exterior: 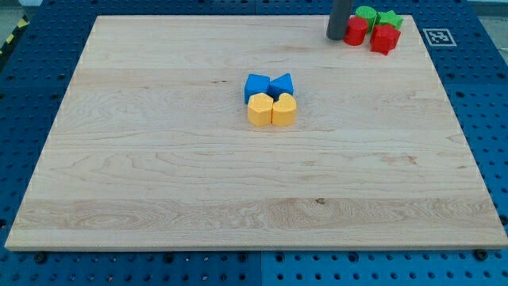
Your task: Move the yellow blocks bottom left to the blue cube
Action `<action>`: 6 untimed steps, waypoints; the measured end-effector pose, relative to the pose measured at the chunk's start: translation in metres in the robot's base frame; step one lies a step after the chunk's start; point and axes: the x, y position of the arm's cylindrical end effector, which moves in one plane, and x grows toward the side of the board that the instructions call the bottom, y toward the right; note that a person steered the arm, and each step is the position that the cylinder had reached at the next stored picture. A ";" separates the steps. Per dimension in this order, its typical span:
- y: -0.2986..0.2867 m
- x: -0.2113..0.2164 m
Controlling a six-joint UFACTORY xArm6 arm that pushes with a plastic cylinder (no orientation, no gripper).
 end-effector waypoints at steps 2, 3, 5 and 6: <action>0.000 0.006; -0.018 0.018; -0.018 0.029; -0.018 0.057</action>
